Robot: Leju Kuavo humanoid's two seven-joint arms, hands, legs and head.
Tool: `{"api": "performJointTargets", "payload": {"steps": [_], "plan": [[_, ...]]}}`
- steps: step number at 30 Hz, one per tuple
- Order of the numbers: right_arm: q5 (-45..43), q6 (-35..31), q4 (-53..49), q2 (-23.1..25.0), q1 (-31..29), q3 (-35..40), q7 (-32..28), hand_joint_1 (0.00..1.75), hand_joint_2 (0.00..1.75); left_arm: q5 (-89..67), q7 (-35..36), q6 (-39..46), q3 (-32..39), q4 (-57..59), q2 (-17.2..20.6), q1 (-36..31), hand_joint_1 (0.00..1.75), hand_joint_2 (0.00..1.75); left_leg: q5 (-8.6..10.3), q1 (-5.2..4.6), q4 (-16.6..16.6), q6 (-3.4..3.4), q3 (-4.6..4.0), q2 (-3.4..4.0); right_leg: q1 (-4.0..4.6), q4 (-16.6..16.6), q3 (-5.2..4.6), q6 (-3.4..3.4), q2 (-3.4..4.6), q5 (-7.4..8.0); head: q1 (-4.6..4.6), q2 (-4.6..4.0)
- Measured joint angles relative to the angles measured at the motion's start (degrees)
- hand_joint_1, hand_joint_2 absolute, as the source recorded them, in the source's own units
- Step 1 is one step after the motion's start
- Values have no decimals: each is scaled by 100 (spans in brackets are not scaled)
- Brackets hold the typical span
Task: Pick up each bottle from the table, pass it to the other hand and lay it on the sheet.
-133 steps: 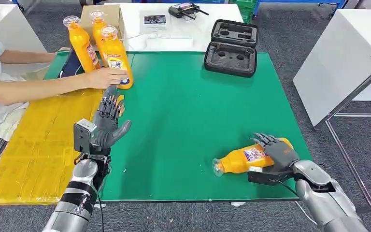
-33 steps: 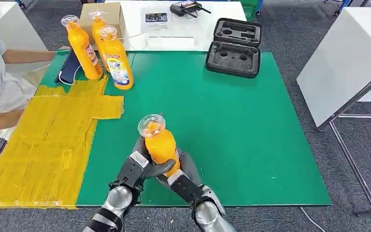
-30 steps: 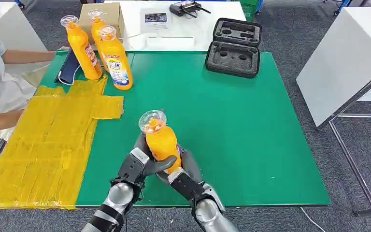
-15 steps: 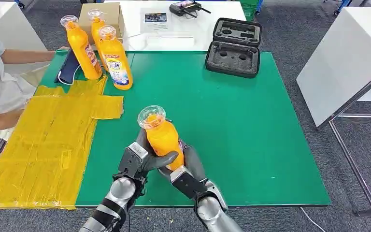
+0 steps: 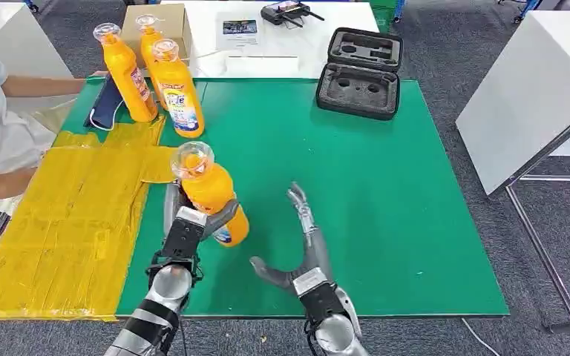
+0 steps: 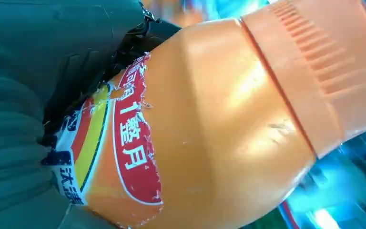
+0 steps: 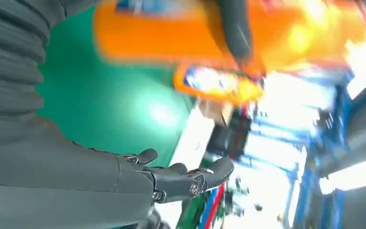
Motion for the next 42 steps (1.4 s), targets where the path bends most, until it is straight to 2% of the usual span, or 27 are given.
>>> {"api": "performJointTargets", "payload": {"steps": [6, 9, 13, 15, 18, 21, 30, 33, 38, 39, 40, 42], "plan": [[-138, 4, -706, -52, 292, -298, -31, 0, 175, -1073, 127, 701, 463, -9, 232, -23, 175, 175, 0, 0, 0, -1, 0, -3, -1, 0, 0, -1, 0, 0, 0, 0], [-280, -101, -1011, -85, 418, -453, -92, 0, 175, -2764, 66, 906, 934, -56, 264, -39, 175, 175, 0, -1, 0, -1, 0, -5, -1, 0, 1, 0, -1, 0, 0, 0], [-475, -146, -1254, -131, 508, -552, -133, 0, 175, -4254, -18, 924, 1681, -114, 166, -73, 175, 175, 0, -2, 0, -1, 0, 3, -2, -1, -1, 0, 2, 1, 0, 0], [-652, -149, -1344, -184, 509, -604, -171, 0, 175, -5485, 454, 928, 1991, -142, 225, -126, 175, 175, 0, -1, 0, -1, 2, -1, -2, -1, -2, 0, 0, 1, 0, 0], [-873, -96, -1420, -306, 504, -615, -219, 0, 175, -6088, 1865, 926, 1467, 272, 709, -282, 175, 175, -1, 1, 0, -1, 6, 9, 0, 0, -2, -1, 5, 2, 0, 0], [-905, -77, -1464, -398, 504, -632, -229, 0, 175, -6162, 2011, 926, 1045, 554, 1079, -354, 175, 175, 2, 4, 0, -3, 7, 5, 4, 1, 0, -2, 3, 1, 0, 0], [-921, -61, -1514, -498, 494, -632, -232, 0, 175, -6171, 2112, 928, 655, 866, 1418, -426, 175, 175, -1, 1, 0, -3, 4, 1, 0, 0, 0, -2, 3, -1, 2, 0], [-1015, -22, -1514, -531, 478, -628, -210, 0, 175, -6158, 2768, 928, 217, 1528, 1593, -707, 175, 175, 0, 2, 0, -3, 5, 1, 1, 0, 3, -2, 2, 0, 2, 0], [-1017, 147, -1448, -597, 421, -615, -168, 0, 175, -6167, 2994, 930, -241, 2549, 1727, -1083, 175, 175, 1, 3, 0, -3, 7, 4, 2, 2, 5, -2, 3, 2, 2, 0], [-977, 199, -1398, -605, 394, -593, -164, 0, 175, -6169, 2994, 937, -315, 2724, 1729, -1153, 147, 175, 1, 2, 0, -3, 8, 4, 2, 2, 8, -2, 3, 2, 2, 0], [-936, 238, -1332, -614, 361, -569, -155, 0, 175, -6171, 2985, 948, -370, 2851, 1731, -1206, 0, 175, 1, 2, 0, -3, 11, 4, 2, 2, 10, -2, 3, 2, 0, 0], [-877, 306, -1158, -634, 300, -484, -127, 0, 175, -6180, 2983, 958, -503, 3090, 1731, -1310, 0, 175, 0, 2, 0, -4, 16, 2, 2, 2, 17, -2, 3, 1, 0, 0]]}}
